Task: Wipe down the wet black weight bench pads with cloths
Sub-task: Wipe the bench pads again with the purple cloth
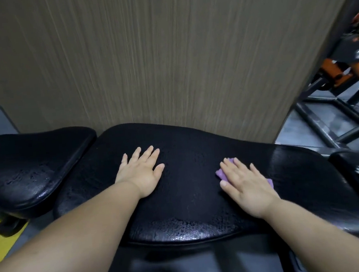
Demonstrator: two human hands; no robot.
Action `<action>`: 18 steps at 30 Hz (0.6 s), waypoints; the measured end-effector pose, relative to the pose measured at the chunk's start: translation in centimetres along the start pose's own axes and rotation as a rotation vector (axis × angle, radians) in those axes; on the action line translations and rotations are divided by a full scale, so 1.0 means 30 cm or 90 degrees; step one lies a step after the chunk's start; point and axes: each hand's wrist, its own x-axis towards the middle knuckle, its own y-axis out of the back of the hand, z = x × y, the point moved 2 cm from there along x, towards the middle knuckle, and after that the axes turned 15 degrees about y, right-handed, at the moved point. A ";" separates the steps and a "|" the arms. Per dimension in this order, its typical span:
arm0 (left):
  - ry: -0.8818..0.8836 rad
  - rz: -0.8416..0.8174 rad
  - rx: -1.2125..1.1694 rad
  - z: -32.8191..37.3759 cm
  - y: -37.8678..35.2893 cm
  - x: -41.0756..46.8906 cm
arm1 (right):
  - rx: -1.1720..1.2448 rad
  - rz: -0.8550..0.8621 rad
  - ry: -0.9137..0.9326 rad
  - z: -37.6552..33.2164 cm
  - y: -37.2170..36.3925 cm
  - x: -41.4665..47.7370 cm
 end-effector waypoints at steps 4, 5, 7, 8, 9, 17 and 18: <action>0.031 -0.028 -0.005 0.023 0.008 -0.026 | -0.009 0.006 0.039 -0.056 -0.028 -0.159; 0.034 -0.039 -0.003 0.040 0.008 -0.039 | -0.014 0.019 0.050 -0.059 -0.037 -0.188; 0.018 -0.055 0.002 0.099 0.006 -0.078 | -0.037 0.034 0.072 -0.059 -0.054 -0.236; -0.004 -0.057 0.006 0.137 0.002 -0.101 | -0.039 0.032 0.068 -0.056 -0.058 -0.251; -0.028 -0.057 0.008 0.176 -0.004 -0.123 | -0.045 0.041 0.066 -0.053 -0.059 -0.256; -0.071 -0.054 0.037 0.352 -0.037 -0.152 | -0.002 0.009 -0.005 0.060 0.003 -0.153; -0.077 -0.054 0.038 0.360 -0.038 -0.149 | -0.004 0.002 -0.022 0.086 0.007 -0.134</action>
